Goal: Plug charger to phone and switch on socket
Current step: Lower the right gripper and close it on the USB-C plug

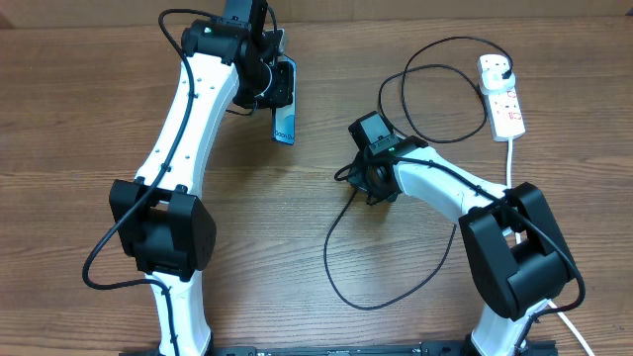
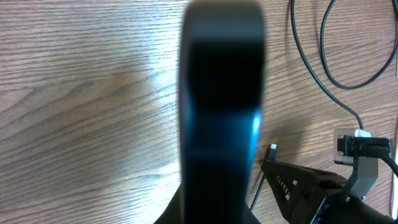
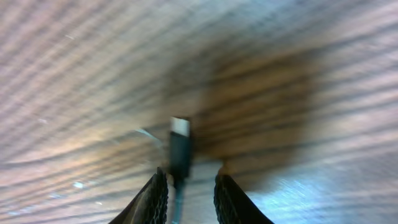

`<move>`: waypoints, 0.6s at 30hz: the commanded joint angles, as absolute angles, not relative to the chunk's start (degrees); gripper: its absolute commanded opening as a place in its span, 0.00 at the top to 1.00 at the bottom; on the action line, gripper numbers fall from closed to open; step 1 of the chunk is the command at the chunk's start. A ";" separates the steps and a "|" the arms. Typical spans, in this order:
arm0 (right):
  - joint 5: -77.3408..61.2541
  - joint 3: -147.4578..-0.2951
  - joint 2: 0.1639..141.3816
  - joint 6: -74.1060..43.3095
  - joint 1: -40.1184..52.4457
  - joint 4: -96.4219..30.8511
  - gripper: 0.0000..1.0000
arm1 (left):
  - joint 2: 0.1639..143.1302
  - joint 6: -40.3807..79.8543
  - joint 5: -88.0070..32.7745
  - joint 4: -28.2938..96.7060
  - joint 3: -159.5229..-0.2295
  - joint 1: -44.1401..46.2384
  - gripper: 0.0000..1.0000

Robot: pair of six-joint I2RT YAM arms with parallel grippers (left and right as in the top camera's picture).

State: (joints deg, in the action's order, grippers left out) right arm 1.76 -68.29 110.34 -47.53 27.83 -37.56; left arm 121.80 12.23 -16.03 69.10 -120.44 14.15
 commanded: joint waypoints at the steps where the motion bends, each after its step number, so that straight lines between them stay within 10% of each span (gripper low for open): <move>1: 3.38 -70.35 112.36 -45.52 27.94 -40.18 0.74 | 121.62 12.05 -16.56 68.51 -120.60 13.96 0.96; 18: -0.47 -73.36 118.48 -47.07 27.66 -39.97 0.79 | 121.60 12.43 -16.53 68.55 -120.60 13.96 0.96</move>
State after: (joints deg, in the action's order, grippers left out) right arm 0.60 -73.89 114.34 -46.72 27.83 -40.07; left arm 121.80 12.23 -16.01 68.73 -120.44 14.17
